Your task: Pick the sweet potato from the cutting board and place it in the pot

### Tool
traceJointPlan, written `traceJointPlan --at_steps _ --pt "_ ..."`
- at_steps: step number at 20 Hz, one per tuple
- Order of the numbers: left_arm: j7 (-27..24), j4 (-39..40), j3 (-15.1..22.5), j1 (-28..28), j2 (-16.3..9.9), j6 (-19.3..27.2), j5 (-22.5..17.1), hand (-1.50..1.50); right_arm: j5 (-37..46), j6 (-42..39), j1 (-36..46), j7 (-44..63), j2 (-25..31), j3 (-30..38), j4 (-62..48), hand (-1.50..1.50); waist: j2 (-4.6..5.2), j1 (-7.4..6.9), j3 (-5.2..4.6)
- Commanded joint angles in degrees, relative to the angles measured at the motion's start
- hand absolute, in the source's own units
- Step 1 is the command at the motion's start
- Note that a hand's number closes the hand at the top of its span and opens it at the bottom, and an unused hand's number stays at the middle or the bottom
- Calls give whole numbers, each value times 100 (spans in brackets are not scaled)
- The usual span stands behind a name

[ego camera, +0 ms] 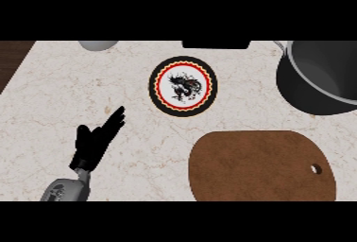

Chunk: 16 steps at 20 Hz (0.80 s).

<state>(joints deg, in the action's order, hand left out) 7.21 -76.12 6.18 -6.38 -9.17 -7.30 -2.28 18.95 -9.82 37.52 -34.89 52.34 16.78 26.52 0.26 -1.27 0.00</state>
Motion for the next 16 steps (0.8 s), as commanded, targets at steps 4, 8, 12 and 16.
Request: traceJointPlan --at_steps 4,8,12,16 --pt "257 -74 33 -150 80 56 90 0 815 205 1096 1172 -412 -772 65 150 8 -43 1" --pt "191 -242 -53 -95 13 -133 -48 0 1263 369 1258 1161 -612 -1085 -219 150 23 -41 4" --pt "172 -191 102 -113 116 -55 102 0 2195 1299 1360 1604 -697 -1727 -379 150 86 -179 6" --pt "340 -183 11 -302 178 39 69 0 2818 1516 1636 2200 -1045 -2180 -728 150 70 -157 8"
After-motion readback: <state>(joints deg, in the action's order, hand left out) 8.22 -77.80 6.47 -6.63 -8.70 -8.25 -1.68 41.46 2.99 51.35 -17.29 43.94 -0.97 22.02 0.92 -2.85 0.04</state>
